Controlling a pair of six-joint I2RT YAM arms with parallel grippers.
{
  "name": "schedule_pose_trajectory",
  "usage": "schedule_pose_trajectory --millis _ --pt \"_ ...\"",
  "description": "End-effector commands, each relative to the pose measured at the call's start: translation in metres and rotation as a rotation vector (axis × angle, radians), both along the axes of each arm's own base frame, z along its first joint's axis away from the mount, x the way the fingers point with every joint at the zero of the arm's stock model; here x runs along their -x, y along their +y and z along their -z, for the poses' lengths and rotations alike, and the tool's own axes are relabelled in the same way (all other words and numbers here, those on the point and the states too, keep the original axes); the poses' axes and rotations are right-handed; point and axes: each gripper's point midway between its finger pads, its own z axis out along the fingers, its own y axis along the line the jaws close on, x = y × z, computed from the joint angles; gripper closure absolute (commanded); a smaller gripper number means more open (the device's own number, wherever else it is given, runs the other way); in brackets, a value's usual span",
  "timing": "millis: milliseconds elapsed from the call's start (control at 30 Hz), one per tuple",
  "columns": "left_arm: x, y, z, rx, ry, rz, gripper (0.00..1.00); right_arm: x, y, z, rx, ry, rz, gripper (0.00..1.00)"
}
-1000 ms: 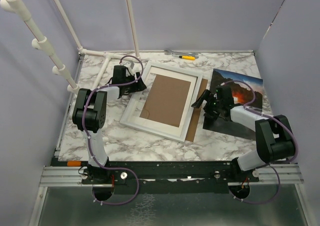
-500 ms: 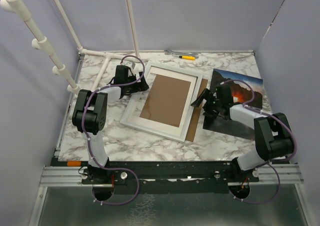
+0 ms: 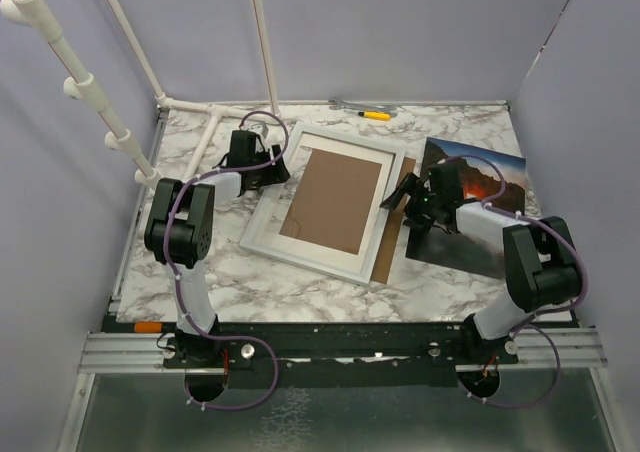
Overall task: Take the photo out of the frame
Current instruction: Adjust the photo frame item on the photo frame.
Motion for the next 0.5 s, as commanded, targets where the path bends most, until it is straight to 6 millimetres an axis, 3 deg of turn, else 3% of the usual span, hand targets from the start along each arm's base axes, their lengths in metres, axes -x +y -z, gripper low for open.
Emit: schedule_pose_trajectory --millis 0,233,467 --pt "0.012 -0.004 0.024 0.007 0.090 0.031 0.32 -0.006 0.003 0.003 -0.008 0.007 -0.010 0.09" --pt "0.023 -0.015 0.035 0.012 0.114 0.057 0.34 -0.011 0.012 0.008 -0.019 0.009 -0.029 0.12" --pt "0.035 -0.041 0.044 0.058 0.131 0.108 0.34 -0.015 0.028 0.006 -0.034 0.001 -0.067 0.12"
